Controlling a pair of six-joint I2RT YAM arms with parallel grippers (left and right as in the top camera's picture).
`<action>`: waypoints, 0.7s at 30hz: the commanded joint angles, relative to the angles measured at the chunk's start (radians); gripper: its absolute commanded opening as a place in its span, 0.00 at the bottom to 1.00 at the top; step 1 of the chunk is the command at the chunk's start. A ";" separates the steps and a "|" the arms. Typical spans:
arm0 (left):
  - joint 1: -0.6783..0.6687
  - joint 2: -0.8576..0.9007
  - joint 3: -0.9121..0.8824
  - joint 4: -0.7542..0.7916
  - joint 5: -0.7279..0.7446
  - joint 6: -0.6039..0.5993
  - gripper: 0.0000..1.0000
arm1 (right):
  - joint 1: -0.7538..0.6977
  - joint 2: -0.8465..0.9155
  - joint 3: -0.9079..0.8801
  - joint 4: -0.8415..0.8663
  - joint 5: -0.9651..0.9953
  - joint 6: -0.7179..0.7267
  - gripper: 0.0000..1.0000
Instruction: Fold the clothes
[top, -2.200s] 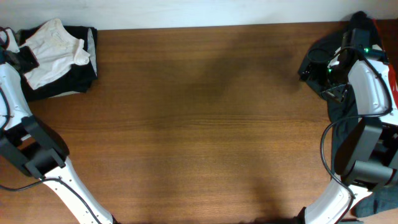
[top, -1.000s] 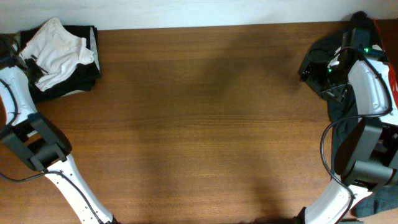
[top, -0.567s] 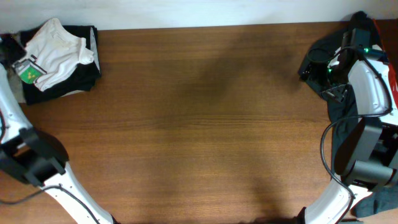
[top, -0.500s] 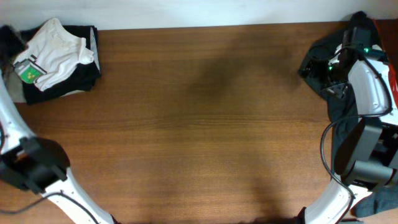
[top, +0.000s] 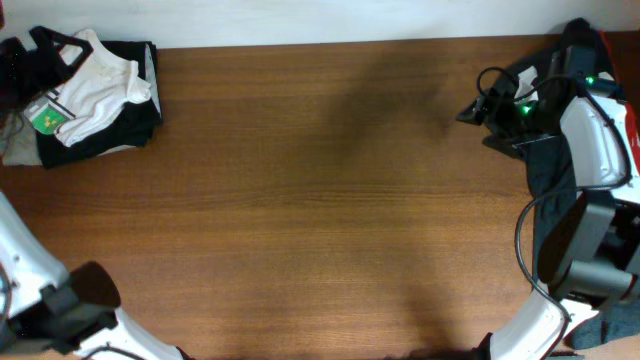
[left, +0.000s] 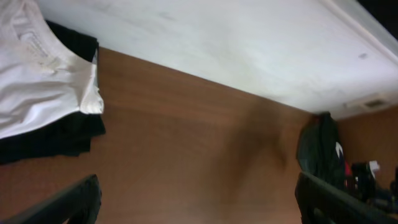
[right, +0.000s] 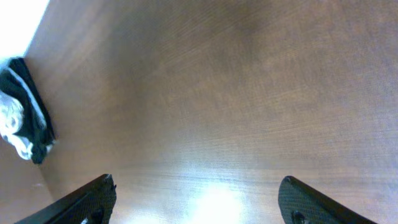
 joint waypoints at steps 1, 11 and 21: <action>0.003 -0.164 0.006 -0.088 -0.125 0.069 0.99 | 0.000 -0.214 0.019 -0.070 0.135 -0.017 0.91; -0.014 -0.231 0.003 -0.195 -0.179 0.069 0.99 | 0.240 -0.735 -0.079 -0.285 0.348 -0.016 0.96; -0.014 -0.230 0.003 -0.196 -0.179 0.069 0.99 | 0.339 -0.870 -0.127 -0.253 0.479 0.055 0.99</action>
